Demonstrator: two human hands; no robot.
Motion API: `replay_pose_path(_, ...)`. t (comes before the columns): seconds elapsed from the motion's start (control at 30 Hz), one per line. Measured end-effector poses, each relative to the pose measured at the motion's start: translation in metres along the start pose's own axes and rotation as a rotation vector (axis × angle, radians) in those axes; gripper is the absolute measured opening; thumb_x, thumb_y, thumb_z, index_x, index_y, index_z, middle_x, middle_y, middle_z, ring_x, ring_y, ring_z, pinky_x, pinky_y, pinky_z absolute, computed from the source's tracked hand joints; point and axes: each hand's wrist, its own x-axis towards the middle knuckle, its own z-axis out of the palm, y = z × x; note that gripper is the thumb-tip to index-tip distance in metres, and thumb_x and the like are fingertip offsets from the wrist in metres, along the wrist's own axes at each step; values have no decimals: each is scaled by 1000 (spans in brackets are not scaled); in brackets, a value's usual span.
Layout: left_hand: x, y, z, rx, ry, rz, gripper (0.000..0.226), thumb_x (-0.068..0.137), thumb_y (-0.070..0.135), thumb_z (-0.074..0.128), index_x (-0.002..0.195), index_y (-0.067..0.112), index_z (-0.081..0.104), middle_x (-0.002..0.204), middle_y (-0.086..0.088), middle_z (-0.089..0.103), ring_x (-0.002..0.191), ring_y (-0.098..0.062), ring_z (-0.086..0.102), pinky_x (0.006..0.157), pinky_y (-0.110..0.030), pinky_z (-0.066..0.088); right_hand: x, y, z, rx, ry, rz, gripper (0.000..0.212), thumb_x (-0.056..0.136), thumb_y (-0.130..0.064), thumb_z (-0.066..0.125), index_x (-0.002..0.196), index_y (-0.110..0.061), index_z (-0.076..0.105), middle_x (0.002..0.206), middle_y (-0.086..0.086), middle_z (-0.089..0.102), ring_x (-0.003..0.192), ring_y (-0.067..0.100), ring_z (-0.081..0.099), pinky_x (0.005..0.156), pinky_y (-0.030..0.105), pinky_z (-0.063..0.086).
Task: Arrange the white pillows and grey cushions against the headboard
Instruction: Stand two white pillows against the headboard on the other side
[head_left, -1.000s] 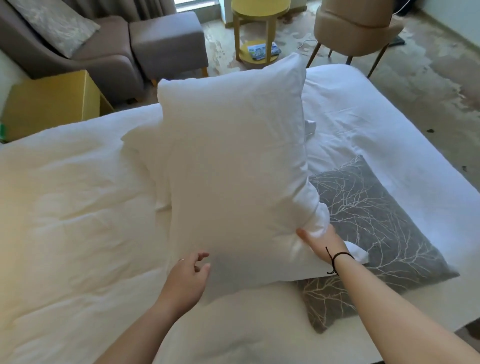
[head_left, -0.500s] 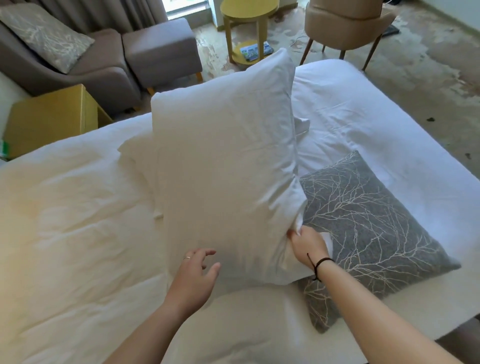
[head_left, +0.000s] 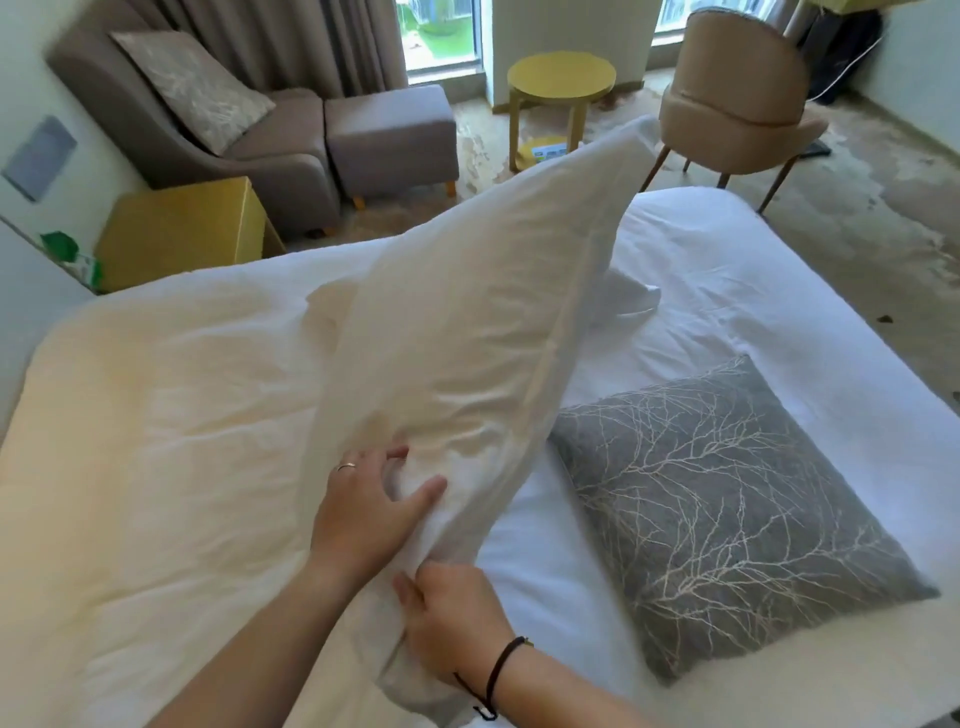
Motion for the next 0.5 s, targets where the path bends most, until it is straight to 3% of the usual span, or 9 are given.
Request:
replay_pose_path(0.13,-11,-34,-9,80,-30,-79,83,59,78,65,127,32,54,126,4,51,123,-20,46,96,-34,42,-2,-25,19,-192,-232,-87,37,100,-36,33,81,-14,55,95,16,65,85,36,57,66,37,38)
replay_pose_path(0.23,-19,-57,0,58,-93,-156,77,65,72,68,129,30,53,129,4,50,125,-19,46,99,-39,44,11,-17,-12,-389,-346,-72,39,99,-34,39,64,-17,47,79,13,63,69,31,52,55,34,38)
replay_pose_path(0.3,-25,-70,11,-7,-137,-190,66,73,62,71,128,29,53,128,2,51,125,-19,48,102,-37,43,25,-7,-50,-394,-260,-20,38,96,-41,45,67,-20,57,76,6,64,69,27,55,58,34,43)
replay_pose_path(0.37,-31,-80,22,-41,-179,-218,58,80,56,67,130,30,51,132,0,50,127,-19,47,103,-35,41,45,4,-87,-386,-40,-8,26,93,-44,51,93,-25,68,92,-2,71,87,23,64,75,35,51)
replay_pose_path(0.43,-35,-86,31,-61,-209,-253,55,84,54,64,132,30,49,137,-2,50,130,-19,45,104,-34,38,72,14,-115,-474,164,-55,28,93,-44,52,109,-26,66,107,-4,70,101,22,63,85,36,51)
replay_pose_path(0.5,-33,-89,38,-54,-218,-258,55,86,52,63,134,28,49,138,-1,51,132,-18,43,105,-32,35,102,20,-129,-585,204,-110,35,93,-46,51,120,-27,61,121,-5,65,112,21,58,91,37,48)
